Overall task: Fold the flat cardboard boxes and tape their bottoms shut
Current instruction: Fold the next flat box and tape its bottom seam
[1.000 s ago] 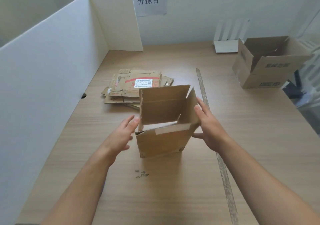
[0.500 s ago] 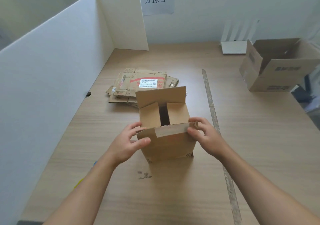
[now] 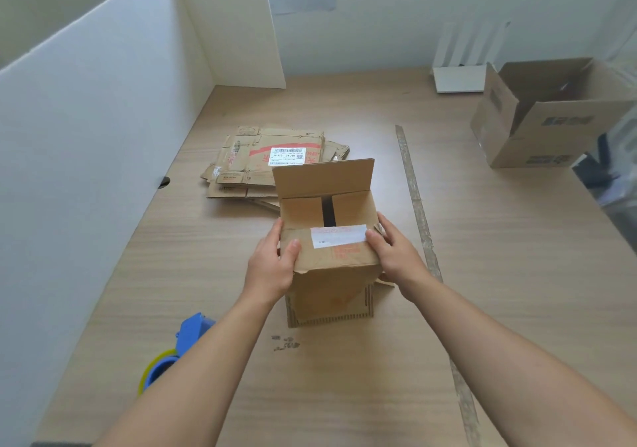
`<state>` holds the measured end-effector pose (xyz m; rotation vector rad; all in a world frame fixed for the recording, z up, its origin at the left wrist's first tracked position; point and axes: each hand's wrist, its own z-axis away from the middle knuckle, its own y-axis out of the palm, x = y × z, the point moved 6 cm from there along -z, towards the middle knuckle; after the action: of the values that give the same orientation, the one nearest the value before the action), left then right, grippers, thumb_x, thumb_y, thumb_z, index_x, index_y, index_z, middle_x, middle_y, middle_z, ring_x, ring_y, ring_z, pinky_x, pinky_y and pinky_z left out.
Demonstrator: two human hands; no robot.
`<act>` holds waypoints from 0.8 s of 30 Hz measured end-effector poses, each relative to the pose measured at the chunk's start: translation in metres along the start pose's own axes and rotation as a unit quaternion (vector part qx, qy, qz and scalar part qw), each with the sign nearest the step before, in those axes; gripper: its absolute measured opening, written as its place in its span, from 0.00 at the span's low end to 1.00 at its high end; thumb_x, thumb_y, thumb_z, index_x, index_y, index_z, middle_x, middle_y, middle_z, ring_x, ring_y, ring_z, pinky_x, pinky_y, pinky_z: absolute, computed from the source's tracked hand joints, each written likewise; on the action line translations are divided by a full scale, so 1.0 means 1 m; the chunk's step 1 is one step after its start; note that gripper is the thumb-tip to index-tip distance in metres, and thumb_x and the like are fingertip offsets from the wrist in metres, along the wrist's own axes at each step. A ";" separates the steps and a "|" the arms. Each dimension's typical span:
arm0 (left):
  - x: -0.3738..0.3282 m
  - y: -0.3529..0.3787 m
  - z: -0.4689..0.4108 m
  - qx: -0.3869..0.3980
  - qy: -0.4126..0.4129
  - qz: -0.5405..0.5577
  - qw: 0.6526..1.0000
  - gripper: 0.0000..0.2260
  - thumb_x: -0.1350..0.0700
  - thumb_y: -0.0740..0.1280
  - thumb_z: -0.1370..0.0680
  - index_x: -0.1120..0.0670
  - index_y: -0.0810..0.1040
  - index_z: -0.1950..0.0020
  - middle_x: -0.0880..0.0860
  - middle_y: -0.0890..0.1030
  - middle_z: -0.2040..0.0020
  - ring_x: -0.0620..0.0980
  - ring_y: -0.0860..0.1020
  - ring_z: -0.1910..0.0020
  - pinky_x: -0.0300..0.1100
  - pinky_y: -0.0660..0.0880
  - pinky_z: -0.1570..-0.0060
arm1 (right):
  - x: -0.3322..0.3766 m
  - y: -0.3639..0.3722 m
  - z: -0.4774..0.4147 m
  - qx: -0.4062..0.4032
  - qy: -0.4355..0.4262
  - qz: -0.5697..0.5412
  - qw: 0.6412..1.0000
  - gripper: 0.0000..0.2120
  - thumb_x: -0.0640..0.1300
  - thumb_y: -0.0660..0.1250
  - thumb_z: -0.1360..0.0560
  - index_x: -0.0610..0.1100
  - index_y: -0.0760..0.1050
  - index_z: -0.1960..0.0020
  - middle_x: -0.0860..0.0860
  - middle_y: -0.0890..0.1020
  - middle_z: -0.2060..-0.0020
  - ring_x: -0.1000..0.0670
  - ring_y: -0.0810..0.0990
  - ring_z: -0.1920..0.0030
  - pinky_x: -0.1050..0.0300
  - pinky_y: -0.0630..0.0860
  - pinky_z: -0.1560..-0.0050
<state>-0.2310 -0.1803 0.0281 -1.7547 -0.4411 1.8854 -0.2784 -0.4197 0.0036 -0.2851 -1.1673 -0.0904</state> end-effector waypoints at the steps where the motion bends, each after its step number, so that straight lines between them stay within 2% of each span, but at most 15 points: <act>1: 0.000 0.001 -0.004 0.007 -0.005 0.000 1.000 0.27 0.46 0.62 0.18 0.46 0.59 0.21 0.50 0.72 0.28 0.50 0.74 0.34 0.51 0.70 0.32 | 0.001 0.000 -0.001 -0.002 0.002 0.000 1.000 0.26 0.59 0.63 0.21 0.64 0.61 0.24 0.55 0.74 0.30 0.49 0.75 0.34 0.40 0.74 0.34; 3: 0.000 -0.001 -0.008 0.015 -0.017 0.015 1.000 0.26 0.45 0.62 0.18 0.43 0.59 0.21 0.48 0.72 0.28 0.46 0.73 0.34 0.45 0.70 0.34 | 0.005 -0.001 -0.002 -0.012 -0.004 0.020 1.000 0.27 0.59 0.63 0.21 0.63 0.61 0.24 0.54 0.74 0.31 0.48 0.75 0.34 0.40 0.74 0.34; 7: 0.000 0.002 -0.007 0.032 -0.035 0.068 0.997 0.26 0.46 0.64 0.19 0.41 0.61 0.22 0.46 0.75 0.32 0.43 0.77 0.42 0.35 0.71 0.48 | 0.009 -0.015 0.003 -0.040 -0.015 0.065 0.997 0.27 0.59 0.63 0.21 0.61 0.62 0.24 0.52 0.77 0.35 0.47 0.76 0.36 0.40 0.75 0.36; 11: -0.008 0.025 0.004 0.053 -0.018 0.089 0.994 0.25 0.48 0.64 0.19 0.43 0.61 0.23 0.47 0.75 0.33 0.41 0.77 0.41 0.37 0.74 0.43 | 0.006 -0.040 0.017 -0.077 -0.022 0.121 0.989 0.26 0.58 0.63 0.21 0.60 0.63 0.24 0.51 0.77 0.34 0.47 0.75 0.35 0.41 0.74 0.36; 13: -0.012 0.037 0.009 0.063 -0.015 0.101 0.993 0.25 0.51 0.64 0.18 0.45 0.61 0.23 0.47 0.74 0.33 0.32 0.77 0.46 0.28 0.74 0.49 | 0.007 -0.049 0.022 -0.091 -0.034 0.149 0.984 0.26 0.57 0.62 0.20 0.57 0.63 0.23 0.49 0.76 0.32 0.47 0.74 0.34 0.44 0.72 0.33; 14: -0.014 0.041 0.011 0.066 -0.012 0.104 0.992 0.25 0.52 0.64 0.18 0.46 0.61 0.23 0.47 0.73 0.33 0.30 0.76 0.47 0.27 0.74 0.49 | 0.007 -0.054 0.023 -0.096 -0.038 0.163 0.981 0.26 0.57 0.62 0.20 0.56 0.63 0.23 0.49 0.75 0.31 0.47 0.73 0.33 0.45 0.72 0.33; 15: -0.017 0.044 0.011 0.066 -0.007 0.102 0.993 0.25 0.52 0.64 0.18 0.47 0.60 0.23 0.48 0.73 0.32 0.32 0.76 0.43 0.31 0.75 0.45 | 0.007 -0.056 0.024 -0.097 -0.038 0.169 0.980 0.26 0.56 0.62 0.19 0.56 0.63 0.23 0.49 0.74 0.30 0.47 0.73 0.33 0.46 0.71 0.32; 17: -0.022 0.045 0.010 0.065 0.003 0.085 0.994 0.24 0.52 0.63 0.18 0.48 0.60 0.23 0.49 0.73 0.31 0.44 0.74 0.35 0.45 0.73 0.36 | 0.006 -0.059 0.024 -0.096 -0.035 0.163 0.981 0.26 0.56 0.62 0.20 0.56 0.62 0.23 0.49 0.74 0.29 0.47 0.73 0.32 0.46 0.71 0.32; 18: -0.021 0.043 0.010 0.063 0.005 0.074 0.995 0.24 0.51 0.63 0.18 0.48 0.61 0.23 0.49 0.73 0.31 0.46 0.74 0.34 0.48 0.72 0.34 | 0.004 -0.058 0.024 -0.096 -0.035 0.164 0.981 0.26 0.56 0.62 0.20 0.57 0.62 0.23 0.49 0.73 0.29 0.47 0.72 0.31 0.48 0.70 0.31; 22: 0.025 0.029 0.023 0.075 -0.034 -0.005 0.997 0.23 0.49 0.63 0.18 0.49 0.63 0.24 0.49 0.73 0.30 0.49 0.72 0.31 0.46 0.69 0.34 | -0.020 -0.025 0.027 -0.044 -0.024 0.201 0.978 0.28 0.55 0.64 0.20 0.53 0.63 0.23 0.49 0.74 0.29 0.49 0.71 0.30 0.63 0.63 0.35; 24: 0.054 0.020 0.038 0.080 -0.056 -0.040 0.994 0.24 0.49 0.63 0.18 0.49 0.62 0.23 0.50 0.72 0.28 0.50 0.73 0.33 0.47 0.71 0.35 | -0.044 0.003 0.035 -0.001 -0.015 0.184 0.983 0.28 0.54 0.64 0.20 0.53 0.62 0.22 0.49 0.73 0.29 0.51 0.73 0.34 0.61 0.66 0.38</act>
<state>-0.2727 -0.1617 -0.0235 -1.5121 -0.3838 1.9138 -0.3265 -0.4110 -0.0241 -0.5006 -1.1270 0.2370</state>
